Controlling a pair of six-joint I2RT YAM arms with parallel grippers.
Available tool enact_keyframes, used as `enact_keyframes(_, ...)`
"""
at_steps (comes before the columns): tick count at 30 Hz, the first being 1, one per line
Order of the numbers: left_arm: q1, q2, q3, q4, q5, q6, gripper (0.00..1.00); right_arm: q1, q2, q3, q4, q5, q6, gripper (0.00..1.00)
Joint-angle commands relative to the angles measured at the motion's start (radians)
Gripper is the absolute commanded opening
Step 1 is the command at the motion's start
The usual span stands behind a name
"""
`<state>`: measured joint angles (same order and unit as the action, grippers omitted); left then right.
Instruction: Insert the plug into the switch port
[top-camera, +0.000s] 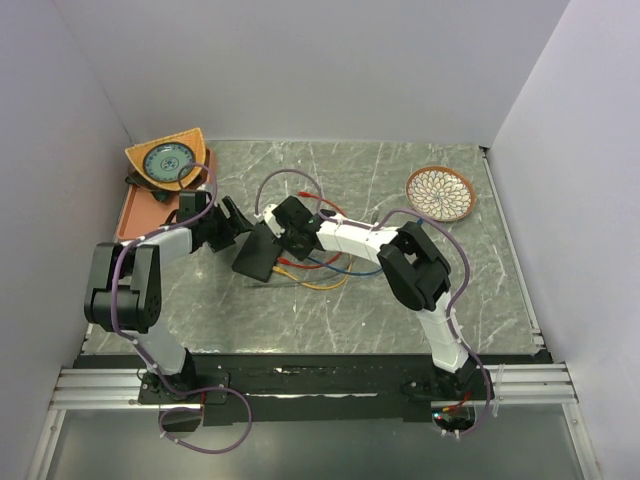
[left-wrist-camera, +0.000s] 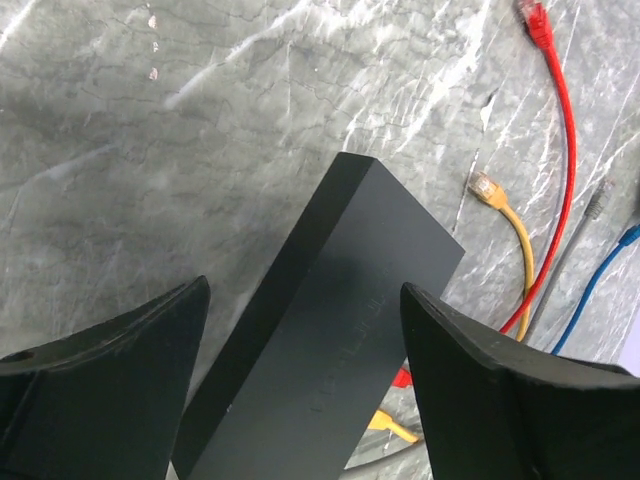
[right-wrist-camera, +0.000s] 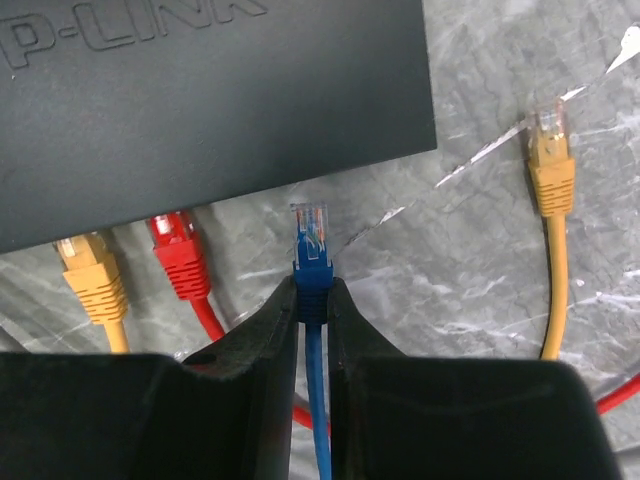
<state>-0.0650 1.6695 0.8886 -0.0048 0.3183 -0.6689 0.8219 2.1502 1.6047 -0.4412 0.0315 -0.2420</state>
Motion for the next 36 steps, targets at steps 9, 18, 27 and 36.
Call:
enact_keyframes(9,-0.001,0.05,-0.002,0.065,0.054,0.022,0.72,0.017,0.022,0.05,-0.06,0.062,-0.042,0.0)
enact_keyframes(18,-0.002,0.07,-0.007,0.074,0.076,0.025,0.67,0.042,0.023,0.058,-0.057,0.057,-0.046,0.0)
enact_keyframes(27,-0.002,0.072,-0.013,0.085,0.096,0.037,0.67,0.054,0.06,0.112,-0.065,0.05,-0.051,0.0)
enact_keyframes(36,-0.006,0.081,-0.011,0.085,0.105,0.037,0.67,0.065,0.085,0.15,-0.079,0.05,-0.06,0.0)
